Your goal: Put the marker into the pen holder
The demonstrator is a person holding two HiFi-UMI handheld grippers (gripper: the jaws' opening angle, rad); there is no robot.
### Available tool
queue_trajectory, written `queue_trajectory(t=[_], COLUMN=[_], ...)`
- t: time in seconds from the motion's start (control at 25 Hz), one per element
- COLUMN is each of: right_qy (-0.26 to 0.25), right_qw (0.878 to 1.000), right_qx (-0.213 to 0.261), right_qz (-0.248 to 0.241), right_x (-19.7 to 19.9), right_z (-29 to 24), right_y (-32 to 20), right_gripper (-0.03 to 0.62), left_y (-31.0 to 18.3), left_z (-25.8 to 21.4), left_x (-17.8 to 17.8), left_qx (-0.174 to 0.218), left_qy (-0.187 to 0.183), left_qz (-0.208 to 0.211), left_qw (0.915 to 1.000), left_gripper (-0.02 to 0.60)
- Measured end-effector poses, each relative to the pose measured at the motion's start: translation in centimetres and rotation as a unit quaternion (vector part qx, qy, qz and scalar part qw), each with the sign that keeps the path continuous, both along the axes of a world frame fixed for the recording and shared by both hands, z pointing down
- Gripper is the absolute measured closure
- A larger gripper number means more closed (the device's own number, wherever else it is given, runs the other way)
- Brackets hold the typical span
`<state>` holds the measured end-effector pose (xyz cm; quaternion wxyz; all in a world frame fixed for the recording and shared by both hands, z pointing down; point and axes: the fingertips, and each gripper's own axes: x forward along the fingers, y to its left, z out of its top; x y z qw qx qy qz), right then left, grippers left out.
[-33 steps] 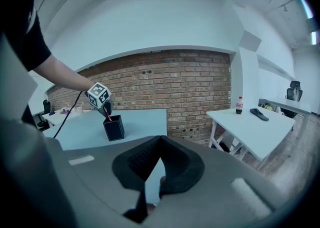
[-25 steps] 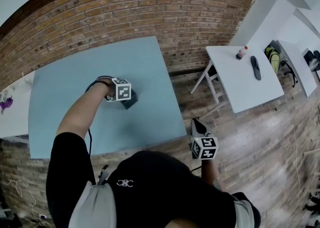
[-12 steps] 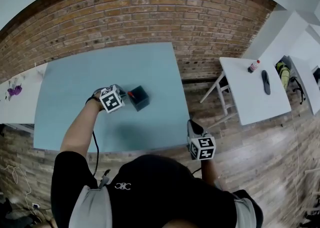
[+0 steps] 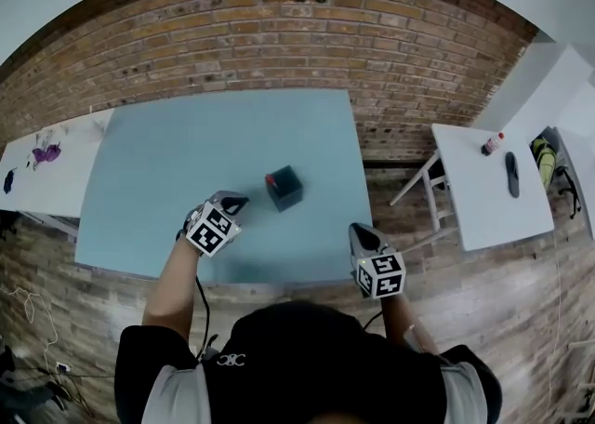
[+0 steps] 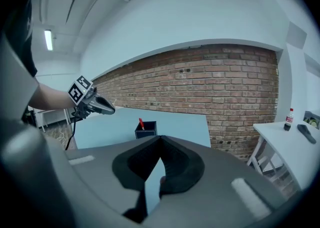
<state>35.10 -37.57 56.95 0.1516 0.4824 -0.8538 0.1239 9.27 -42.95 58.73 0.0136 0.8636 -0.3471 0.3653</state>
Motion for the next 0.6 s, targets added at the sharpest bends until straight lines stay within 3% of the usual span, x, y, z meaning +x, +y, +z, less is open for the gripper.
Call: queue_trajectory(t=[0.16, 0.32, 0.44, 0.6], right_qy=[-0.002, -0.034, -0.062, -0.056], right_qw=[1.000, 0.999, 0.998, 0.998], right_qx=[0.005, 0.016, 0.022, 0.028], right_qz=[-0.021, -0.025, -0.017, -0.025], right_x=[-2.0, -3.6, -4.4, -5.8], right_z=[-0.7, -2.0, -2.9, -3.3], right_y=[-0.7, -1.3, -1.7, -1.6], right_gripper=[0.589, 0.589, 0.590, 0.590], left_y=[2.0, 3.7, 4.9, 5.6], left_z=[-1.8, -3.1, -3.7, -5.1], left_x=[0.1, -0.6, -1.4, -2.3], left_qx=[-0.021, -0.017, -0.011, 0.007], left_qy=[0.094, 0.153, 0.182, 0.192], left_qz=[-0.049, -0.091, -0.115, -0.133], left_qw=[0.9941, 0.9839, 0.9765, 0.9722], left_gripper=[0.577, 0.577, 0.577, 0.577])
